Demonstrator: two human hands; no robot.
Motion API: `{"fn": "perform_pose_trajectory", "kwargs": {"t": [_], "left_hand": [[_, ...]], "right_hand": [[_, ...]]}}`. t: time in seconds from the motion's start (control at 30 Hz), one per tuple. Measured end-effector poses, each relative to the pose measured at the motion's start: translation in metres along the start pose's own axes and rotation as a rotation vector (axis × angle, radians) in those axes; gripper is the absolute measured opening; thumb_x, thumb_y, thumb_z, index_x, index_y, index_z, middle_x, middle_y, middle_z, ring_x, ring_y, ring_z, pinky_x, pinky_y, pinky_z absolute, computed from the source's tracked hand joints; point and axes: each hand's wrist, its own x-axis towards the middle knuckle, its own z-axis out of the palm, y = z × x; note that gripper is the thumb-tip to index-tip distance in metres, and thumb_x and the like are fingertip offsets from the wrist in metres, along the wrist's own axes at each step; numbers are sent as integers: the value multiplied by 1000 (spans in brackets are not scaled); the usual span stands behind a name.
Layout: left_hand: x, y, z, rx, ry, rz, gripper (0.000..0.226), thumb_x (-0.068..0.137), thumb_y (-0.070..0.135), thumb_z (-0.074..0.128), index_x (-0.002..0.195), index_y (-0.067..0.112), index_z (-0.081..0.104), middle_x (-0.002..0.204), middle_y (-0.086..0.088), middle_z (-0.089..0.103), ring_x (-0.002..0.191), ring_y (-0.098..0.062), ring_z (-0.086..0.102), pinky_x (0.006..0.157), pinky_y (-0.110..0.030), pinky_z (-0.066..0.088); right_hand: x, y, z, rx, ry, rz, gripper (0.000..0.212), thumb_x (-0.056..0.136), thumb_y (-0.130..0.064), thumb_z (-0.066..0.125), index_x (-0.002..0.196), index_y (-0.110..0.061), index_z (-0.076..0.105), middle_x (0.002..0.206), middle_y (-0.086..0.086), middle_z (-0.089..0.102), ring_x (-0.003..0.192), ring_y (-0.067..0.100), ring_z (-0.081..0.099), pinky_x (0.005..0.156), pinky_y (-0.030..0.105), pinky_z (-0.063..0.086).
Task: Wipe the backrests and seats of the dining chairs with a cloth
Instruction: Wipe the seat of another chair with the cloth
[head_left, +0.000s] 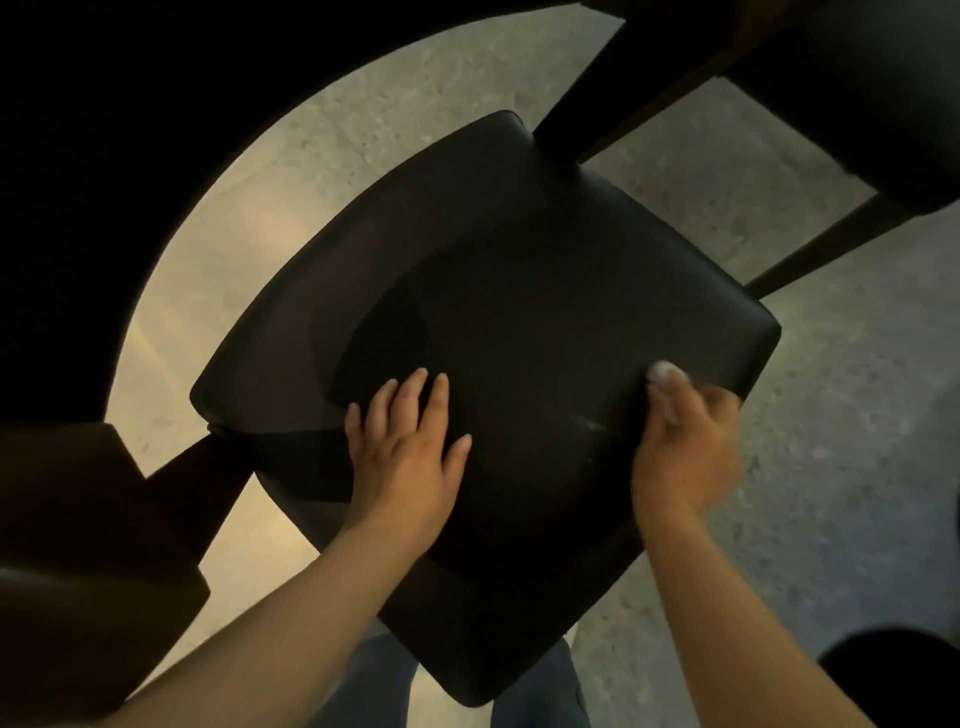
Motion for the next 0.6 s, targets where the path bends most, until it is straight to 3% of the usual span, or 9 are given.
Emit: {"fn": "perform_pose_trajectory", "kwargs": {"t": [0.07,0.1,0.23,0.3,0.4,0.47,0.6], "left_hand": [[4,7,2,-17,-16,21,65,98,50,32,154,27,8,160,1,5,146,-23,-1,119,-51,1],[6,9,4,-20,-25,23,65,98,50,32,154,27,8,160,1,5,146,-24,-2,119,-51,1],[9,9,8,26,-46,24,64,97,52,30,153,27,11,160,0,5,146,-25,-1,119,-52,4],[9,6,8,54,-51,32,65,96,52,29,153,28,10,160,0,6,146,-25,0,119,-52,7],[9,4,7,105,-55,43,65,96,52,30,154,28,9,161,0,6,147,-25,1,119,-51,11],[9,4,5,115,-59,46,66,97,52,30,154,28,8,161,0,5,147,-25,1,119,-51,12],[8,9,7,130,-78,29,67,97,54,29,153,29,2,161,1,0,147,-26,-3,119,-51,6]], "right_hand": [[-1,19,-16,61,81,182,31,95,-45,49,117,-29,64,111,2,53,94,24,59,77,30,41],[-5,18,-22,83,86,184,32,95,-45,49,118,-28,63,111,0,52,94,23,58,77,31,42],[-30,-31,-18,160,-15,-80,27,92,-42,47,119,-37,52,111,-12,43,97,7,49,78,22,43],[-42,-61,-4,76,-110,-271,29,91,-36,49,120,-34,52,119,-5,47,101,9,49,77,19,43],[-44,-69,13,-161,-272,-394,41,91,-29,57,130,-28,48,128,4,42,109,19,46,76,38,54],[-36,-43,10,-169,-254,-335,41,91,-24,59,131,-28,51,128,6,44,109,21,45,79,43,52],[-21,21,-12,-37,14,21,30,96,-30,52,124,-24,61,117,7,53,98,25,54,76,33,43]]}}
